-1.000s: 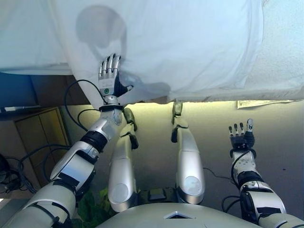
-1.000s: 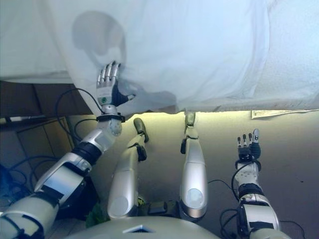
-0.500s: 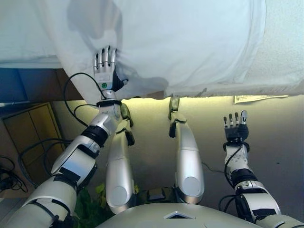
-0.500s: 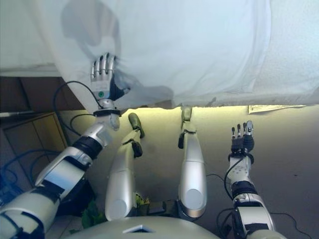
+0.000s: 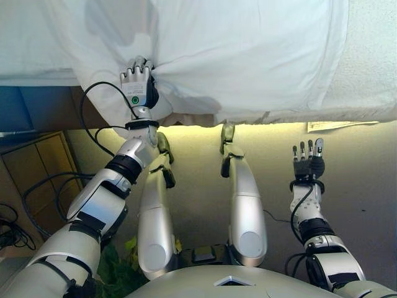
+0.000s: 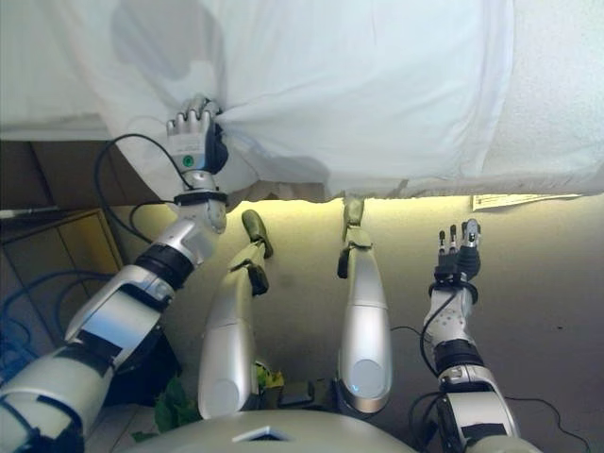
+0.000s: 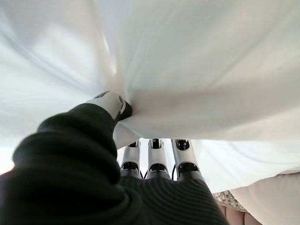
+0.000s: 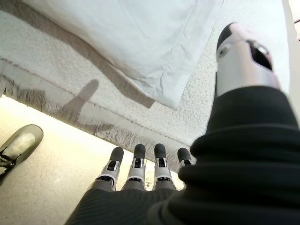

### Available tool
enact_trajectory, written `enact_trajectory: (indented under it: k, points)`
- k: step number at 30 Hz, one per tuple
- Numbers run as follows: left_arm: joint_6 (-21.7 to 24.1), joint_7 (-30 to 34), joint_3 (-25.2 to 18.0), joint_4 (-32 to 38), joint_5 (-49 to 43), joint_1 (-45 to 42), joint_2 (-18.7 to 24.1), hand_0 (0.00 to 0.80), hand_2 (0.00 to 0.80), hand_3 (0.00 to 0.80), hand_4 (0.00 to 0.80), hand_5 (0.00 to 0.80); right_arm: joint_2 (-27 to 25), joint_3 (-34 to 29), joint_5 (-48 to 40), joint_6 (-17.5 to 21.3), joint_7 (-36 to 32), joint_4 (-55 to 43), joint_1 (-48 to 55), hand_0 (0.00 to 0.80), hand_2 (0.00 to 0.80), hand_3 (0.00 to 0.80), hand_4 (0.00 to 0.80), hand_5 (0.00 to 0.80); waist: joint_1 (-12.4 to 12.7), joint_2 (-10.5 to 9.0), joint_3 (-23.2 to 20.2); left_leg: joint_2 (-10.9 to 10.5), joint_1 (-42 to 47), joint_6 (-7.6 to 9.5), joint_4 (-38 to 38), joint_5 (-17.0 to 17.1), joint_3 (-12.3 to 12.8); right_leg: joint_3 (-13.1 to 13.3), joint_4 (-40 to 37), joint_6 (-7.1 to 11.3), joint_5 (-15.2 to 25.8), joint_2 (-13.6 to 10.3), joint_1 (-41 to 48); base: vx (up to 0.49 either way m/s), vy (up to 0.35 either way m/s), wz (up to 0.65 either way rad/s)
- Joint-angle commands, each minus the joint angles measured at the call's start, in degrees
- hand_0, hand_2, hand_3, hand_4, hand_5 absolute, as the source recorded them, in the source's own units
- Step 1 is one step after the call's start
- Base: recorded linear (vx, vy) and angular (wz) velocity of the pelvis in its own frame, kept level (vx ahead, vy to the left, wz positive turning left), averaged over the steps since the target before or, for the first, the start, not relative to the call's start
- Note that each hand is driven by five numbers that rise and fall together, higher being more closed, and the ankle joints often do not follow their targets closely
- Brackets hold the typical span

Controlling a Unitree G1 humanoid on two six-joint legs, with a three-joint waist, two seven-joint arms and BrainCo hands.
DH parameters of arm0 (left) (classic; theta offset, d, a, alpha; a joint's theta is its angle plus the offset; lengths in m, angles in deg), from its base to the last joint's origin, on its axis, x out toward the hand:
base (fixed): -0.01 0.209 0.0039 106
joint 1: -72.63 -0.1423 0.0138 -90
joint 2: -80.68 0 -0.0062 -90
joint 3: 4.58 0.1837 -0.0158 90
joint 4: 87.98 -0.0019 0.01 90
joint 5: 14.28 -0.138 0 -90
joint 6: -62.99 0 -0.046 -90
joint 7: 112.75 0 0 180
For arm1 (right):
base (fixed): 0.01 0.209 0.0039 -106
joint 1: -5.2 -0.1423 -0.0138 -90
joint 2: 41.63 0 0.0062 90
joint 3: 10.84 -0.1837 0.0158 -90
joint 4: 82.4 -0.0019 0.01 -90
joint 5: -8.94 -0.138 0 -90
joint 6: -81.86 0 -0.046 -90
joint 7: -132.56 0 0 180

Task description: Make the bed neatly

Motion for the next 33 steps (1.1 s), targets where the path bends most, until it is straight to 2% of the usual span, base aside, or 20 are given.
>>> enact_trajectory:
  k: [1, 5, 7, 8, 11, 18, 20, 24, 30, 33]
  points:
    - [2.38, 2.53, -1.97, -0.12, 3.48, -5.64, 0.04, 0.800, 0.800, 0.800, 0.800, 0.800, -1.58, -1.07, -1.51, 2.79, -1.66, -3.74, 6.30, 0.000, 0.000, 0.000, 0.000, 0.000, 0.06, 0.16, 0.49, 1.12, 0.01, -1.67, 1.54, 1.18, -1.34, 0.69, 0.25, 4.53, 0.61, -2.58, 3.60, 0.000, 0.000, 0.00]
    - [4.50, 1.88, -3.37, -1.34, 5.52, -7.79, 1.43, 0.800, 0.800, 0.800, 0.800, 0.800, -1.25, -2.66, -3.39, 2.33, -5.94, -1.01, 7.69, 0.000, 0.000, 0.000, 0.000, 0.000, 0.43, 0.04, 0.49, 0.92, 4.31, -2.07, -0.30, 1.42, -1.25, -0.38, -1.54, 4.77, 0.88, -3.12, 8.48, 0.000, 0.000, 0.00]
    - [7.28, 1.23, -4.63, -3.67, 8.38, -8.92, 2.59, 0.800, 0.800, 0.800, 0.800, 0.800, -1.62, -4.18, -4.49, 1.37, -8.03, 1.37, 8.21, 0.000, 0.000, 0.000, 0.000, 0.000, 0.66, 0.20, 0.49, 0.97, 7.20, -2.27, -1.13, 1.56, -1.20, -0.73, -2.30, 4.79, 0.96, -3.60, 11.59, -0.009, 0.027, 0.03]
    - [9.03, 0.97, -5.29, -5.29, 9.97, -9.20, 3.15, 0.800, 0.800, 0.800, 0.800, 0.800, -1.90, -5.01, -4.93, 0.79, -9.47, 3.29, 8.11, 0.000, 0.000, 0.000, 0.000, 0.000, 0.78, 0.30, 0.49, 1.06, 8.15, -1.88, -1.93, 3.03, -0.68, -1.32, -3.16, 4.37, 2.24, -4.00, 12.63, -0.029, 0.043, 0.03]
    - [12.97, 1.04, -6.91, -8.12, 12.82, -10.06, 5.03, 0.800, 0.800, 0.800, 0.800, 0.800, -3.13, -6.99, -5.07, -0.83, -12.62, 7.61, 7.96, 0.000, 0.000, 0.000, 0.000, 0.000, 1.09, 0.79, 0.48, 1.19, 13.13, -2.28, -3.84, 3.24, -0.43, -1.89, -4.70, 4.55, 2.08, -4.69, 17.50, 0.027, 0.072, 0.01]
    - [17.61, 3.73, -10.23, -13.11, 16.68, -14.23, 10.72, 0.800, 0.800, 0.800, 0.800, 0.800, -5.75, -10.37, -2.57, -4.19, -17.15, 15.52, 8.08, 0.000, 0.000, 0.000, 0.000, 0.000, 1.70, 2.08, -4.57, 1.25, 20.60, -3.12, -10.56, 4.39, 1.08, -2.95, -10.24, 5.21, 2.58, -5.16, 24.34, 0.087, 0.080, 0.02]
    - [18.28, 3.76, -11.10, -13.92, 17.47, -16.83, 11.40, 0.800, 0.800, 0.800, 0.800, 0.800, -5.85, -11.41, -0.59, -4.76, -14.36, 14.92, 8.07, 0.000, 0.000, 0.000, 0.000, 0.000, 2.18, 2.91, -6.59, 1.00, 23.47, -3.03, -12.76, 4.34, 1.03, -3.77, -12.04, 5.37, 2.38, -5.31, 27.21, 0.131, 0.099, 0.05]
    - [16.94, 4.78, -11.27, -15.41, 16.21, -19.56, 11.40, 0.800, 0.800, 0.800, 0.800, 0.800, -5.84, -10.94, 2.05, -3.35, -7.42, 12.48, 7.44, 0.000, 0.000, 0.000, 0.000, 0.000, 3.21, 4.87, -9.81, 0.34, 27.07, -3.07, -15.10, 4.06, 0.62, -5.37, -14.25, 5.80, 2.46, -6.13, 31.11, 0.137, 0.129, 0.11]
    - [17.27, 7.26, -13.00, -20.22, 16.43, -23.23, 13.09, 0.800, 0.800, 0.800, 0.800, 0.800, -8.58, -13.74, 5.47, -3.35, -6.90, 19.27, 4.66, 0.000, 0.000, 0.000, 0.000, 0.000, 5.05, 7.53, -13.72, -0.41, 30.56, -3.10, -16.83, 3.47, 0.30, -6.96, -16.90, 6.33, 2.62, -7.10, 35.33, 0.108, 0.122, 0.10]
    - [18.01, 7.19, -13.16, -20.90, 15.66, -25.16, 12.39, 0.800, 0.800, 0.800, 0.800, 0.800, -8.66, -14.76, 6.76, -2.49, -6.92, 22.49, 3.56, 0.000, 0.000, 0.000, 0.000, 0.000, 6.02, 8.60, -15.17, -0.79, 31.86, -3.08, -17.76, 3.23, -0.07, -7.61, -18.02, 6.57, 2.51, -7.13, 36.98, 0.098, 0.092, 0.04]
